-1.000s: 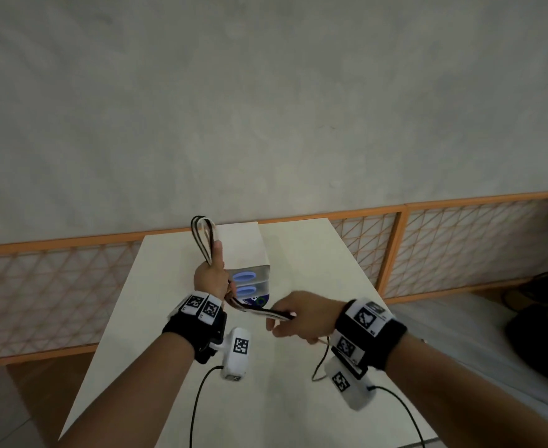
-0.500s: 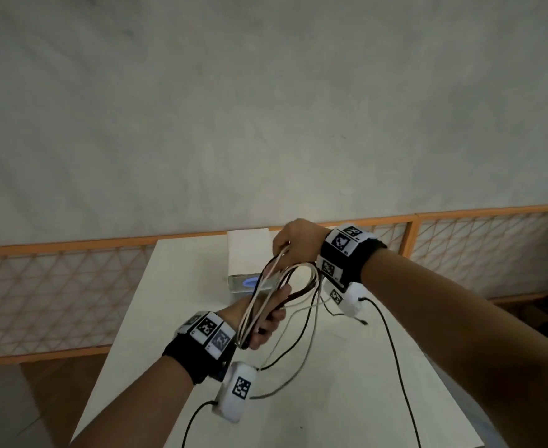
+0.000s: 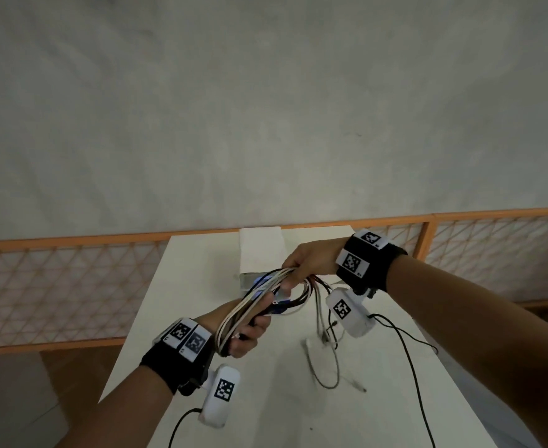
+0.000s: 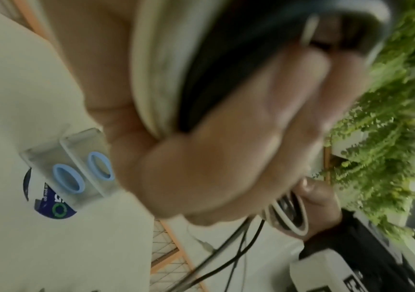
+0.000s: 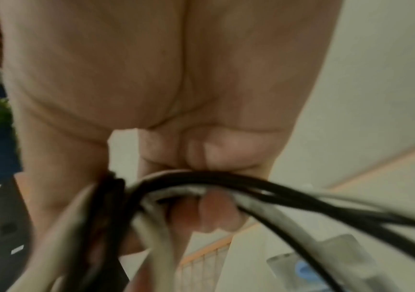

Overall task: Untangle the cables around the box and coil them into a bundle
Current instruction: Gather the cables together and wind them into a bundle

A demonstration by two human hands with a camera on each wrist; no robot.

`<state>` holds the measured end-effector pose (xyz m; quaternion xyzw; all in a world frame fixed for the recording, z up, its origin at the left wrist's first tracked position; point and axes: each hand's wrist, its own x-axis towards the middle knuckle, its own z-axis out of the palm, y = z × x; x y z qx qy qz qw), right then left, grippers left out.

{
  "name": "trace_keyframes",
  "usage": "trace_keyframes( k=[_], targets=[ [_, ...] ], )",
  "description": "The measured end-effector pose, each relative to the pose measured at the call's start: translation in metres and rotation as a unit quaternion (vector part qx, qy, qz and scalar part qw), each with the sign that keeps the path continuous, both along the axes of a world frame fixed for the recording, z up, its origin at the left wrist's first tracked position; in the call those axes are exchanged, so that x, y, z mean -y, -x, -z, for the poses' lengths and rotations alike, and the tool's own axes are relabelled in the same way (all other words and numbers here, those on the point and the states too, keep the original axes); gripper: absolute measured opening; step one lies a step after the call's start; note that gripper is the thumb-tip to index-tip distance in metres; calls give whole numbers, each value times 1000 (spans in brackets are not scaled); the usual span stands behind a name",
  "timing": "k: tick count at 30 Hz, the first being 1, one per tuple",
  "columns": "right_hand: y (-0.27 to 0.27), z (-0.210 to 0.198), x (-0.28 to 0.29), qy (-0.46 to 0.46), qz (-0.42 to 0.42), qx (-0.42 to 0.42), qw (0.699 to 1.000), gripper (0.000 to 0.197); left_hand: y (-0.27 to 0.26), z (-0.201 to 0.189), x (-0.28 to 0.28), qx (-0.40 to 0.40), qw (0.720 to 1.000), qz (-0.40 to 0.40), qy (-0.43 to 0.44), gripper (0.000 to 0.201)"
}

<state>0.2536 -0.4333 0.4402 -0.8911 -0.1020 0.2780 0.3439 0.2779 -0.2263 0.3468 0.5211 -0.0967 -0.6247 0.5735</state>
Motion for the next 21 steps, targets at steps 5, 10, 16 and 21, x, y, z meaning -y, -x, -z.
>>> trace_keyframes(
  k=[5,10,16,21],
  targets=[
    [3,14,3,-251,89,-23,964,26,1,6,4,4,998,-54,19,47],
    [5,16,-9,-446,184,-2,876,43,6,-4,17,104,980,-167,0,51],
    [5,12,-28,-528,265,-25,807,33,-6,-8,20,114,970,-215,25,51],
    [5,1,-31,-509,259,-24,821,17,-5,-7,24,111,968,-222,35,50]
  ],
)
